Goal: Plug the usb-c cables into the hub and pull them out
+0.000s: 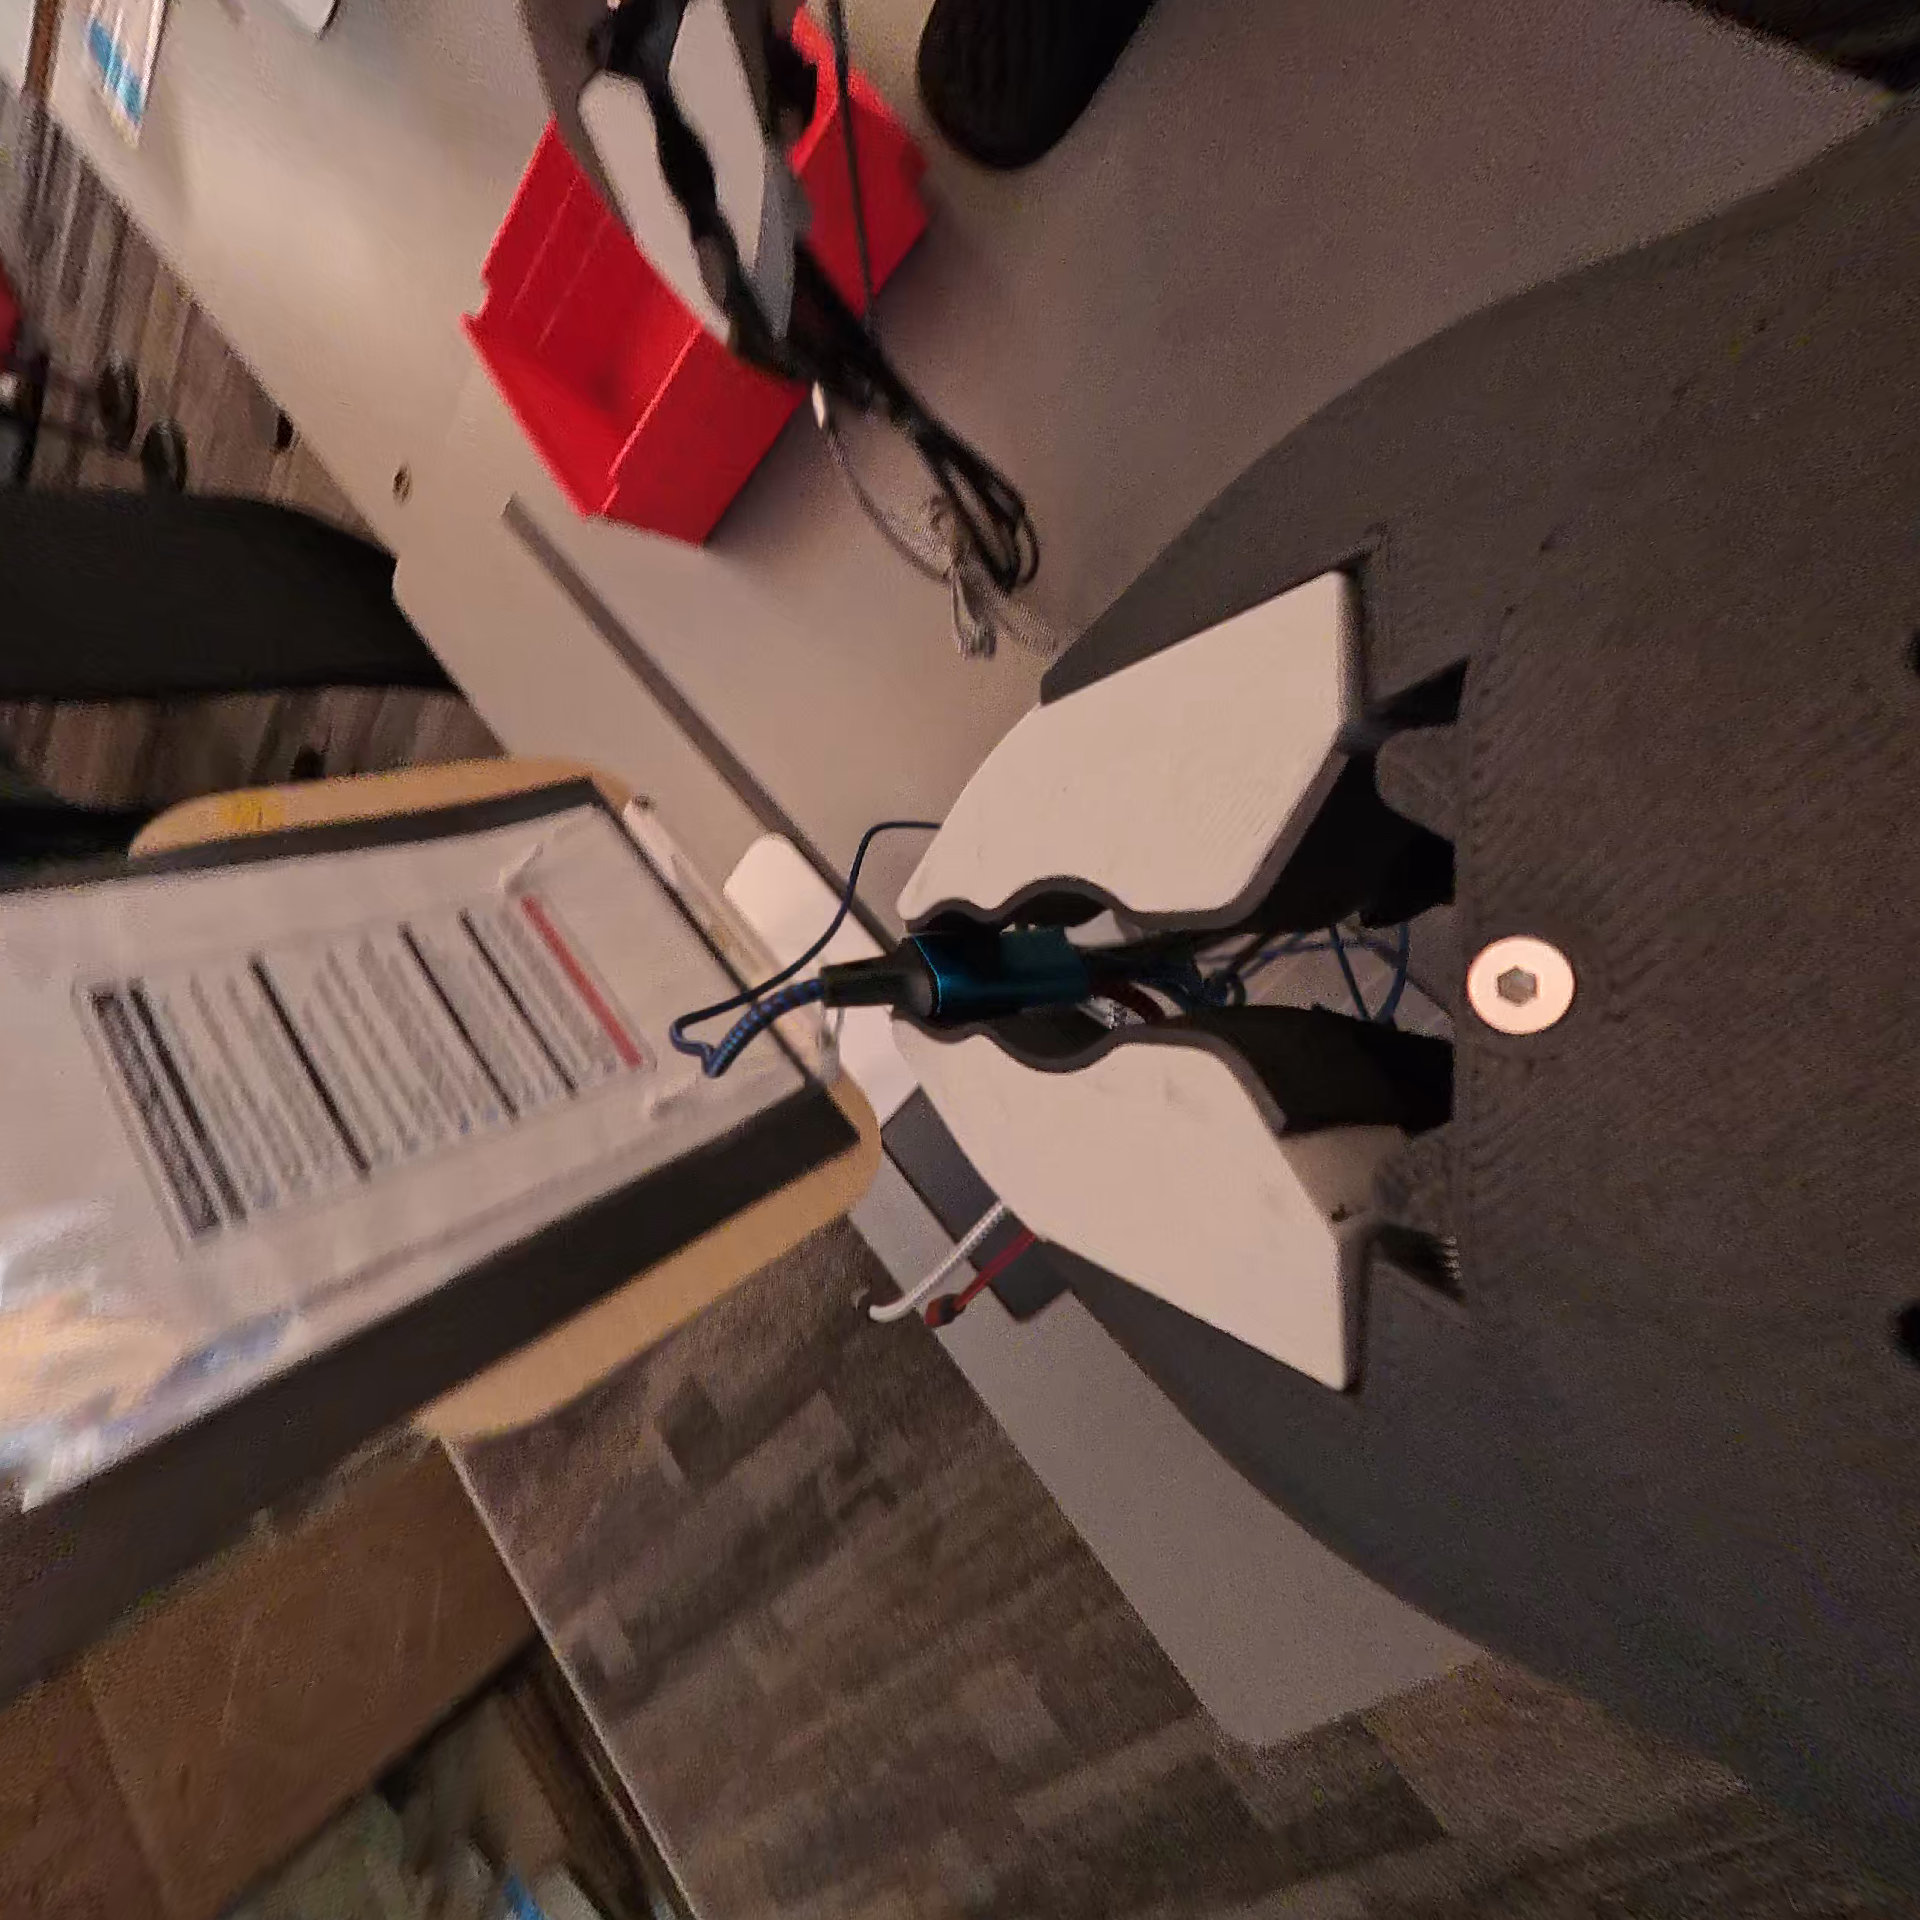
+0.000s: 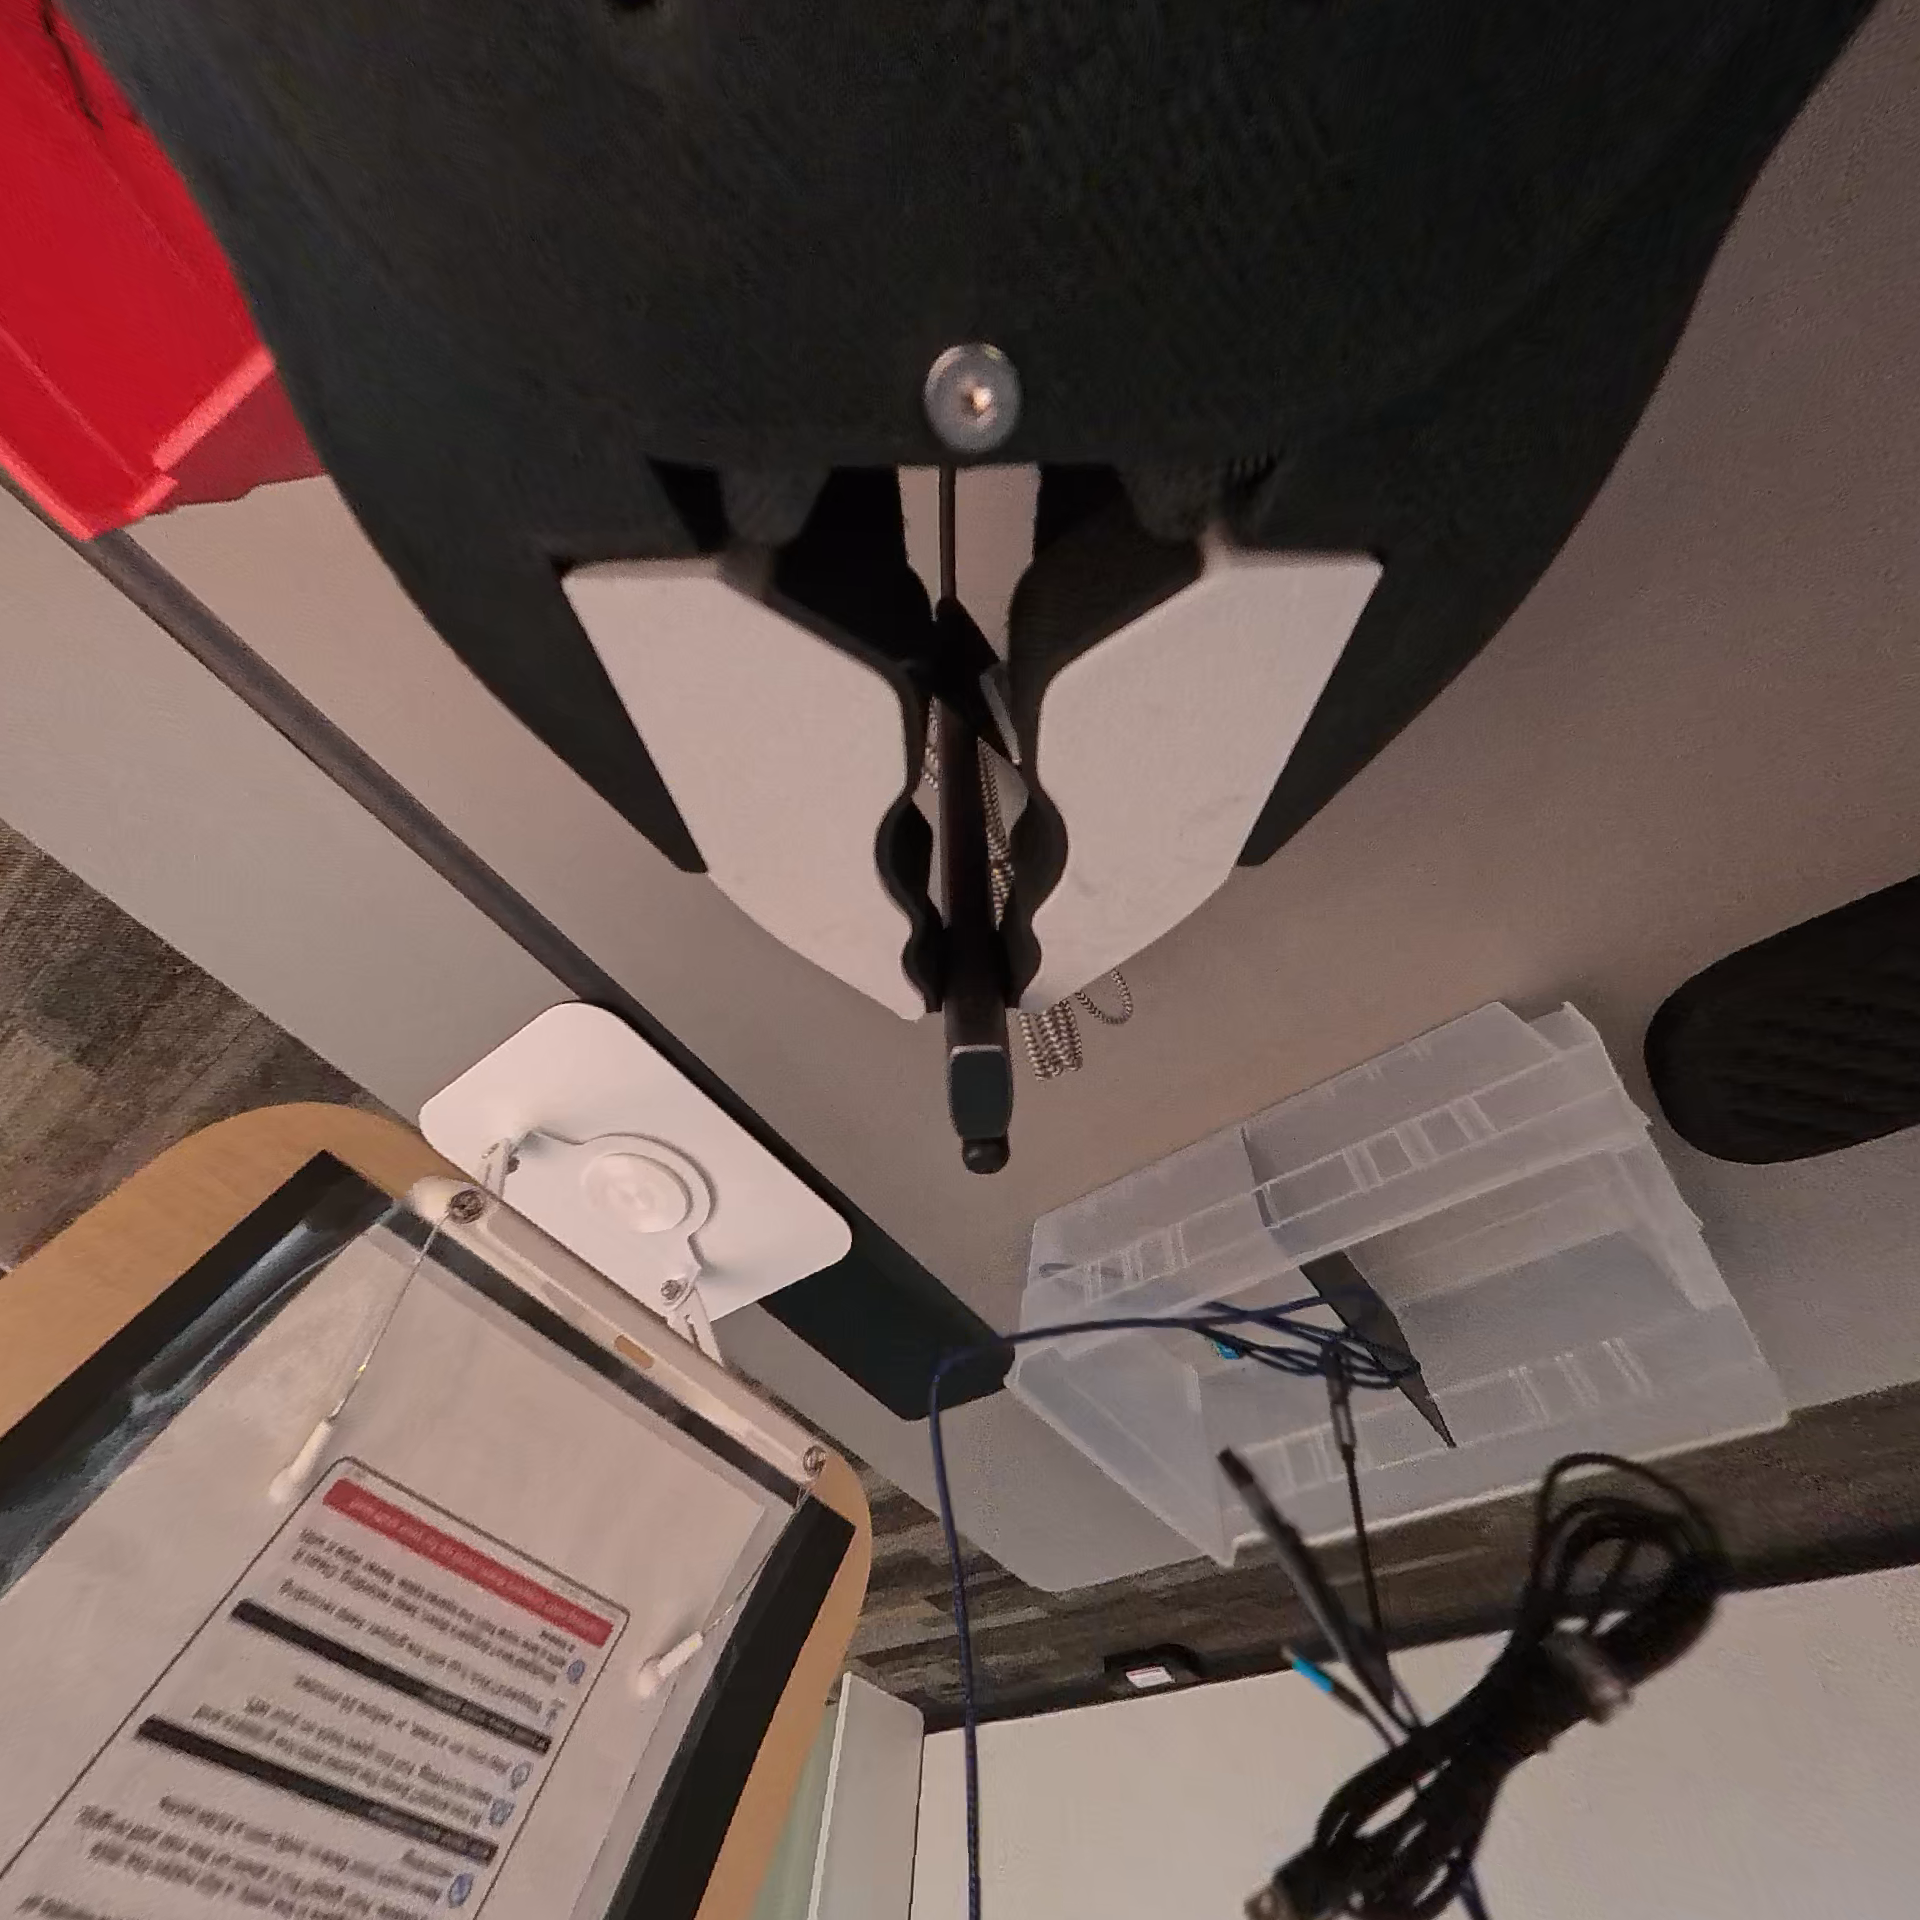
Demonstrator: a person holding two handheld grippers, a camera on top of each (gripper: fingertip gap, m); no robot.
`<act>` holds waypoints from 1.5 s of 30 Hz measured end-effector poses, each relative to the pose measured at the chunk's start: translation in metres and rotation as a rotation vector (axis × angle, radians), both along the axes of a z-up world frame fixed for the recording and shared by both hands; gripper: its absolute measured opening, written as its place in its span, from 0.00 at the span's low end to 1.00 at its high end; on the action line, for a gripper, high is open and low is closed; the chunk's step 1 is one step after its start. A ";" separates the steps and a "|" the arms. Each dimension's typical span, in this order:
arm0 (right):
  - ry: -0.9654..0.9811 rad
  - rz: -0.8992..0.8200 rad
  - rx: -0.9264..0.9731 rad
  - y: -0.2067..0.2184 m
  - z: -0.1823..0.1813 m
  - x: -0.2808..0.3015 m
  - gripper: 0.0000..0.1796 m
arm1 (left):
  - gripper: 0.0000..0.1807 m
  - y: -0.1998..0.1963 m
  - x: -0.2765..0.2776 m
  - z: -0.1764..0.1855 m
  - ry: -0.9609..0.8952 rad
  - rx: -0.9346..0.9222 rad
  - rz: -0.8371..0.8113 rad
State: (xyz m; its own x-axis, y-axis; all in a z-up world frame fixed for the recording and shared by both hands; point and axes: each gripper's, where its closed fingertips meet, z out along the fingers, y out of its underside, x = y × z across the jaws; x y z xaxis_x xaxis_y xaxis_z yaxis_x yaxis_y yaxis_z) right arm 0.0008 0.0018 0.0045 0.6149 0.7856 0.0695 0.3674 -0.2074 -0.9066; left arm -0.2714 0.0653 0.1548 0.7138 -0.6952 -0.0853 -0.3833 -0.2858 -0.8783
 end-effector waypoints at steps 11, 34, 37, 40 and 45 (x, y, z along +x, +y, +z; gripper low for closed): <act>-0.018 0.007 0.015 -0.002 0.004 0.003 0.06 | 0.06 0.014 -0.027 -0.038 0.113 -0.065 -0.031; -0.065 0.005 0.022 -0.003 0.001 0.006 0.06 | 0.06 -0.040 -0.053 -0.145 -0.173 -0.510 -0.237; -0.070 0.004 0.022 -0.003 0.000 0.005 0.06 | 0.06 -0.058 -0.066 -0.160 -0.148 -0.576 -0.266; -0.076 0.006 0.020 -0.002 -0.002 0.004 0.06 | 0.07 -0.052 -0.084 -0.172 -0.145 -0.582 -0.164; -0.094 0.010 0.018 -0.003 -0.007 0.000 0.06 | 0.12 -0.034 -0.115 -0.193 -0.114 -0.583 0.028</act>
State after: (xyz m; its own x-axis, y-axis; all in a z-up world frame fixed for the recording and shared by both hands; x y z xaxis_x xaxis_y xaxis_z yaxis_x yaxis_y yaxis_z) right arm 0.0004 -0.0008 -0.0030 0.5969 0.7899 0.1407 0.4532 -0.1873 -0.8715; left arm -0.3867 0.0314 -0.0377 0.7146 -0.5853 0.3831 -0.2811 -0.7418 -0.6089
